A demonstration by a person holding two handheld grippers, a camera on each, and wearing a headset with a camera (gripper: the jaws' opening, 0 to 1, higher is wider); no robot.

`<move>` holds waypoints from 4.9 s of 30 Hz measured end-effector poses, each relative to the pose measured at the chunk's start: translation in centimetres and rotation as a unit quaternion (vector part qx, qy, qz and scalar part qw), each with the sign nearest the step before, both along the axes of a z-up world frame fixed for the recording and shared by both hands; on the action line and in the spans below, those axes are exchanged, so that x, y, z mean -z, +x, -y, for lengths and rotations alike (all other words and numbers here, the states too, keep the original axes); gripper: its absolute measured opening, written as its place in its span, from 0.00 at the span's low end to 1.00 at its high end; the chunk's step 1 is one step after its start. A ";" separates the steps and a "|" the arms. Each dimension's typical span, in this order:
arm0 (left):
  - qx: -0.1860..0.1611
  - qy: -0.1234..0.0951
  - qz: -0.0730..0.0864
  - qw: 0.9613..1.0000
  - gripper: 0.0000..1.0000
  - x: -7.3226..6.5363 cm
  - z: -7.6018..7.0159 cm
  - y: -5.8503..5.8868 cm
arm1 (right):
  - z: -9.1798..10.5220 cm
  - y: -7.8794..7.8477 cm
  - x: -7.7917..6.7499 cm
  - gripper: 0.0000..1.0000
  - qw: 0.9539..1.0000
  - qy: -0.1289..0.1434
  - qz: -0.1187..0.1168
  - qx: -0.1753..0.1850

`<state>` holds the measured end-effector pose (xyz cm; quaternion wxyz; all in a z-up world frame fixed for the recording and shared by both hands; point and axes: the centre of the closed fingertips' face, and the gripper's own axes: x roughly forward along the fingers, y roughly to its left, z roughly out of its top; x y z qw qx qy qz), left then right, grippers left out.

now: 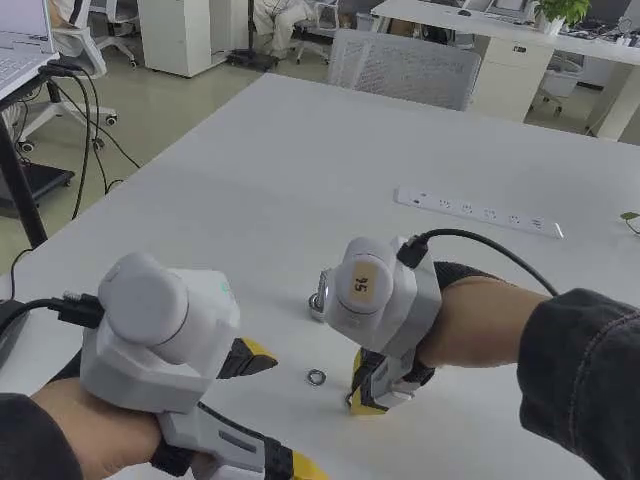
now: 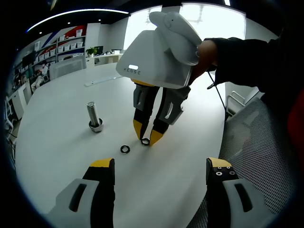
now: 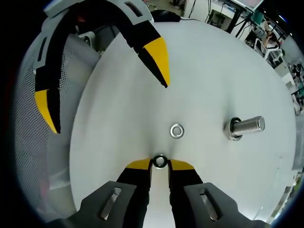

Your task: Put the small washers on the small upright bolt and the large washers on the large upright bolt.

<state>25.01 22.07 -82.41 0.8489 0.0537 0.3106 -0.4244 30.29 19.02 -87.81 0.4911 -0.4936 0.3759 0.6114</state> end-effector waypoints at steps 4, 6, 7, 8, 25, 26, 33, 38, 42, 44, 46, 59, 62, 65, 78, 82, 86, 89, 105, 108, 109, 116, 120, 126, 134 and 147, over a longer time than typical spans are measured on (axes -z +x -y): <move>-0.001 0.000 -0.001 1.000 0.78 0.0 0.0 0.1 | 0.0 0.0 0.0 0.14 1.000 0.001 0.000 -0.002; -0.001 0.000 -0.001 1.000 0.78 0.0 0.0 0.0 | 0.0 0.0 0.0 0.14 1.000 0.001 -0.001 -0.003; -0.001 0.001 -0.001 1.000 0.78 0.1 0.0 0.0 | 0.1 0.0 -0.1 0.14 1.000 0.001 0.000 -0.005; -0.001 0.001 -0.001 1.000 0.78 0.1 0.0 0.0 | 0.1 0.0 -0.1 0.14 1.000 0.001 0.000 -0.006; 0.001 0.002 -0.001 1.000 0.78 -0.1 0.0 0.0 | 2.3 0.5 -0.4 0.14 1.000 -0.010 0.005 0.012; 0.001 0.003 -0.001 1.000 0.78 -0.1 0.0 0.0 | 2.6 0.6 -0.4 0.14 1.000 -0.011 0.006 0.014; 0.005 0.003 -0.002 1.000 0.78 0.0 0.1 -0.1 | 4.4 0.8 -0.7 0.14 0.999 -0.014 0.009 0.029; 0.005 0.004 -0.002 1.000 0.78 0.0 0.2 -0.1 | 5.3 0.9 -0.8 0.14 0.999 -0.013 0.009 0.038; 0.005 0.005 -0.003 1.000 0.78 0.1 0.2 -0.1 | 6.2 1.1 -0.9 0.14 0.999 -0.011 0.009 0.050; 0.005 0.006 -0.003 1.000 0.78 0.1 0.2 -0.1 | 6.7 1.2 -0.9 0.14 0.998 -0.010 0.009 0.055; 0.006 0.006 -0.003 1.000 0.78 0.1 0.2 -0.1 | 7.2 1.2 -1.0 0.14 0.998 -0.010 0.009 0.061; 0.006 0.011 -0.002 1.000 0.78 0.2 0.3 -0.1 | 10.2 2.0 -1.6 0.14 0.996 -0.013 0.016 0.091; 0.007 0.011 -0.002 1.000 0.78 0.2 0.3 -0.1 | 10.8 2.1 -1.7 0.14 0.995 -0.013 0.016 0.098; 0.008 0.012 -0.003 1.000 0.78 0.2 0.3 -0.1 | 11.4 2.3 -1.8 0.14 0.994 -0.011 0.016 0.107; 0.011 0.009 -0.002 1.000 0.78 0.1 0.5 -0.1 | 12.6 3.7 -3.4 0.14 0.991 -0.004 0.024 0.132; 0.012 0.008 -0.002 1.000 0.78 0.1 0.5 -0.1 | 12.7 4.4 -4.1 0.14 0.990 -0.001 0.030 0.136; 0.013 0.007 -0.002 1.000 0.78 0.0 0.5 -0.1 | 12.5 4.8 -4.9 0.14 0.990 0.002 0.034 0.133; 0.012 0.007 -0.003 1.000 0.78 0.1 0.5 -0.1 | 12.1 5.1 -5.5 0.14 0.991 0.005 0.040 0.128; 0.008 0.007 -0.002 1.000 0.77 0.0 0.4 0.0 | 10.4 6.5 -7.6 0.14 0.992 0.018 0.061 0.106; 0.008 0.007 -0.002 1.000 0.77 0.0 0.3 0.0 | 9.9 6.9 -7.8 0.14 0.993 0.020 0.065 0.101; 0.007 0.007 -0.002 1.000 0.77 0.0 0.3 0.0 | 9.9 7.1 -7.7 0.14 0.993 0.021 0.065 0.100; 0.006 0.006 -0.003 1.000 0.77 0.1 0.3 0.0 | 9.1 8.1 -8.0 0.14 0.993 0.020 0.069 0.089; 0.005 0.006 -0.002 1.000 0.77 0.1 0.3 0.1 | 8.7 8.0 -7.9 0.14 0.994 0.021 0.068 0.083; 0.003 0.005 -0.003 1.000 0.77 0.1 0.2 0.1 | 8.6 7.9 -7.3 0.14 0.995 0.017 0.063 0.076; 0.002 0.004 -0.005 1.000 0.77 0.1 0.0 0.1 | 8.4 8.2 -6.9 0.14 0.996 0.014 0.059 0.072; 0.002 0.007 -0.009 1.000 0.76 0.2 0.0 0.2 | 8.2 8.2 -6.4 0.14 0.996 0.012 0.051 0.072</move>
